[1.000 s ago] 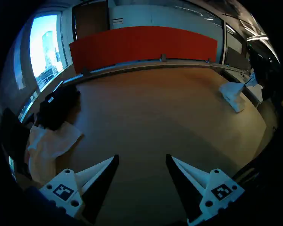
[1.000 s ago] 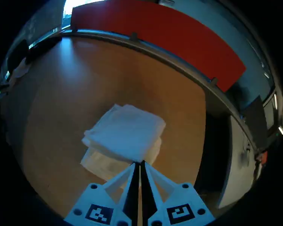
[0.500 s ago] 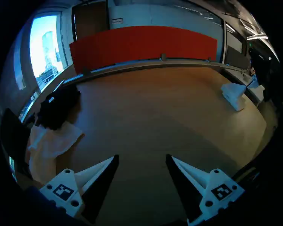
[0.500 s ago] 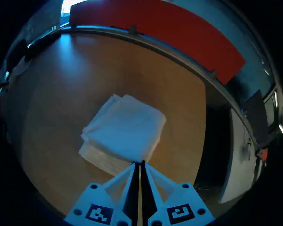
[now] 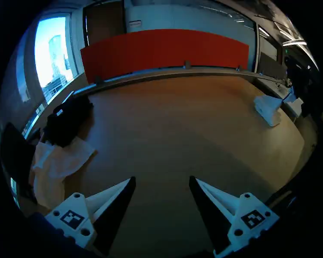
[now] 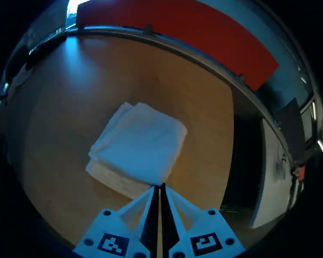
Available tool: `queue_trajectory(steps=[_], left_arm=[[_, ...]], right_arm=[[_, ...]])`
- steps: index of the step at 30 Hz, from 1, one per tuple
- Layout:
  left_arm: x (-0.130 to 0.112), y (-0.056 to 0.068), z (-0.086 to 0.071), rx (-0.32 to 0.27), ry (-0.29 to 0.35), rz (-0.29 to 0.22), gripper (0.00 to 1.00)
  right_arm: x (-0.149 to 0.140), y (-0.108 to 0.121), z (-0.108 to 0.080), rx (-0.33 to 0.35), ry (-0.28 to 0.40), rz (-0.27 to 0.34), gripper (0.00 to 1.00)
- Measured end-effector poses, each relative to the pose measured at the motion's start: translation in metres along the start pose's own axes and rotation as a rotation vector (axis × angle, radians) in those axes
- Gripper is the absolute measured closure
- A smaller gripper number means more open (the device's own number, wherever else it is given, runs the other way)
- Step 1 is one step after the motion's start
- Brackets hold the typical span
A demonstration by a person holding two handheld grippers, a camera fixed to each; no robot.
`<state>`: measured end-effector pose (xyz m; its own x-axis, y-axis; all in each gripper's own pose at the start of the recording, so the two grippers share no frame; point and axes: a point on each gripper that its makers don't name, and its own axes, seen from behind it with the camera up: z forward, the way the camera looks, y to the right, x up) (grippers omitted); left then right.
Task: Fold towel
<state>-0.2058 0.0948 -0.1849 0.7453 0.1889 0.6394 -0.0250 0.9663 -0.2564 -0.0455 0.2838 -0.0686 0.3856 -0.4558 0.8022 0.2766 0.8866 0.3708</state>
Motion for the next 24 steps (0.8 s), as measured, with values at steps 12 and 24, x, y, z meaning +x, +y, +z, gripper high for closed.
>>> queue_trajectory(steps=[12, 24], left_arm=[[-0.001, 0.000, 0.000, -0.001, -0.002, 0.000, 0.08], [-0.002, -0.002, 0.000, -0.001, -0.002, -0.004, 0.08]], right_arm=[[-0.003, 0.000, 0.002, -0.007, -0.010, 0.002, 0.98], [-0.012, 0.005, 0.002, -0.060, -0.029, 0.010, 0.91]])
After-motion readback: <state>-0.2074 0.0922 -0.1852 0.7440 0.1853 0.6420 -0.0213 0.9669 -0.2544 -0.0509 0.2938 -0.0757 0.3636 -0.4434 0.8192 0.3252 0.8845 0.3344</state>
